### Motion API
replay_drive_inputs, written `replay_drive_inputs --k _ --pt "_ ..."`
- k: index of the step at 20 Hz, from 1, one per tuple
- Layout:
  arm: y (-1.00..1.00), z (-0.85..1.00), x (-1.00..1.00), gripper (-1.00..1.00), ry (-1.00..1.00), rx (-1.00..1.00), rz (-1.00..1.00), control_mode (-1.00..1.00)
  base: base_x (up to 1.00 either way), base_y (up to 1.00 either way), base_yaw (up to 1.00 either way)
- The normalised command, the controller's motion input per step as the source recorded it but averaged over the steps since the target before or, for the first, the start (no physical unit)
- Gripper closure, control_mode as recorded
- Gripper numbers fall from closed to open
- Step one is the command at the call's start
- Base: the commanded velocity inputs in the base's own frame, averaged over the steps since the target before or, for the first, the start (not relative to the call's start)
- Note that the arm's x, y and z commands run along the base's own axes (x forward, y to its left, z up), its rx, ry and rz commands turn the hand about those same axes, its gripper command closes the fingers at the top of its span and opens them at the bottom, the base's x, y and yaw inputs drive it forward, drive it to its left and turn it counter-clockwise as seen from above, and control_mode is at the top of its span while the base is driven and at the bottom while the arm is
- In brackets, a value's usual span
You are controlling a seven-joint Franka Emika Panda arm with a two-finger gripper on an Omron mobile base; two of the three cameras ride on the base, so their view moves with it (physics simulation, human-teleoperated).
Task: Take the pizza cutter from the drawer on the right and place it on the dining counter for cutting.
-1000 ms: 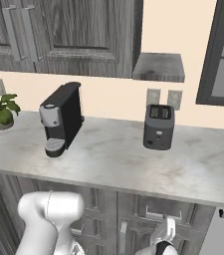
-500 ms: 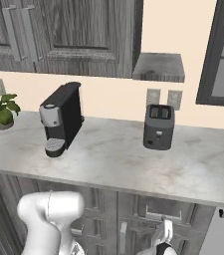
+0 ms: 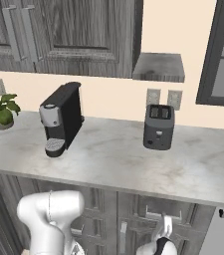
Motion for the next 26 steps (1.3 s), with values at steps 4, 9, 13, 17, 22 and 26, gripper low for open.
replay_drive_inputs --k 4,9,13,17,22,26 --pt "-0.06 -0.20 0.27 -1.00 0.00 0.00 0.00 -1.00 0.00 0.00 0.00" --pt "-0.10 -0.34 0.15 -1.00 -0.02 0.00 0.00 -1.00 0.00 0.00 0.00" --pt "-0.07 -0.25 0.15 -1.00 -0.03 0.00 0.00 -1.00 0.00 0.00 0.00" --pt "-0.03 -0.07 0.17 -1.00 -0.05 0.00 0.00 -1.00 0.00 0.00 0.00" --pt "0.00 0.00 0.20 -1.00 -0.01 0.00 0.00 -1.00 0.00 0.00 0.00" --pt "0.00 0.00 0.00 -1.00 -0.01 0.00 0.00 -1.00 0.00 0.00 0.00"
